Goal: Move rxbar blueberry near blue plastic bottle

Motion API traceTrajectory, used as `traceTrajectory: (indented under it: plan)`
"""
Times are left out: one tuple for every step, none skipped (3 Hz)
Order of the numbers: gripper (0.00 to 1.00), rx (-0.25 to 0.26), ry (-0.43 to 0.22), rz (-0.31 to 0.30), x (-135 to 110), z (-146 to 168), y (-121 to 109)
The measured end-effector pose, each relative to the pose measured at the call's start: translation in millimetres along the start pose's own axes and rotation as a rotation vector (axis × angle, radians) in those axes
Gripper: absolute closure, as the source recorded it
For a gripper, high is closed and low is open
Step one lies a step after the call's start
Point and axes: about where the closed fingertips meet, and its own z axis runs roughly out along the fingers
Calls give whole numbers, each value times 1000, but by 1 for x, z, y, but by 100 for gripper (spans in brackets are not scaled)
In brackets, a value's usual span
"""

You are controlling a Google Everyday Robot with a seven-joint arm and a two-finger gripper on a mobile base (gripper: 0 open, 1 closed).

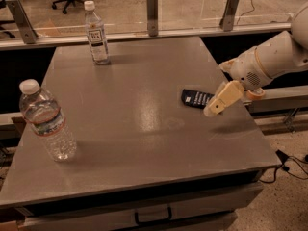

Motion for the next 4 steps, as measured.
traceTrajectory:
  plan:
    - [0, 6, 20, 11, 16, 12, -3]
    - [19, 11, 22, 17, 23, 19, -5]
    - [43, 15, 22, 24, 27, 23, -6]
    - [65, 17, 23, 33, 30, 26, -6]
